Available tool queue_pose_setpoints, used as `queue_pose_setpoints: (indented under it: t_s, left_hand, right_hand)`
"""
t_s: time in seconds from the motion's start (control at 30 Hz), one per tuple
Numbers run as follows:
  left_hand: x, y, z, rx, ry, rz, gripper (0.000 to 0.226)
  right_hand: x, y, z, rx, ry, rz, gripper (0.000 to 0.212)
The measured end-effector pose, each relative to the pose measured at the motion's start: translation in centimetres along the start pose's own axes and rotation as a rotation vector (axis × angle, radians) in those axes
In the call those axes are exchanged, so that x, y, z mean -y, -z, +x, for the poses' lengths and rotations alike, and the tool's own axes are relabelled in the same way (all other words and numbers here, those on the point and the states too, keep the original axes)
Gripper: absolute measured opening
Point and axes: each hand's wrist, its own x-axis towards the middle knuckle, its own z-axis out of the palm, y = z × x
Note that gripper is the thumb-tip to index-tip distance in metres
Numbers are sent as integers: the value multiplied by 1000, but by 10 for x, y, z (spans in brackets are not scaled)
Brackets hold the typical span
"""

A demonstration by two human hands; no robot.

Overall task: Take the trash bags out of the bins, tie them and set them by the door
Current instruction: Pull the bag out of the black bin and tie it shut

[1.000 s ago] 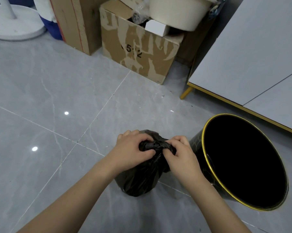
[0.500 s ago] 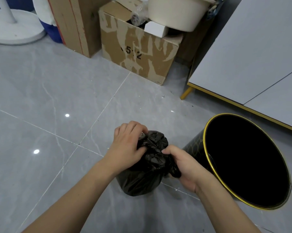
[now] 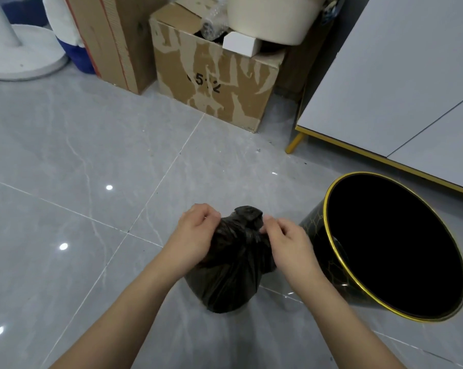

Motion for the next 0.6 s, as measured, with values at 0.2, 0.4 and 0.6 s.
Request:
queue_pose_setpoints:
  t_s: [0.2, 0.4, 0.6]
  left_hand:
    - [6, 18, 25, -240, 299, -65, 21]
    - [6, 25, 28, 225, 268, 356, 35]
    - [14, 37, 34, 270, 272, 544, 37]
  right_hand:
    - [-31, 2, -16, -6, 342, -640, 37]
    - [-59, -3, -18, 140, 451, -987, 64]
    - [-71, 10, -20, 243, 402, -959, 59]
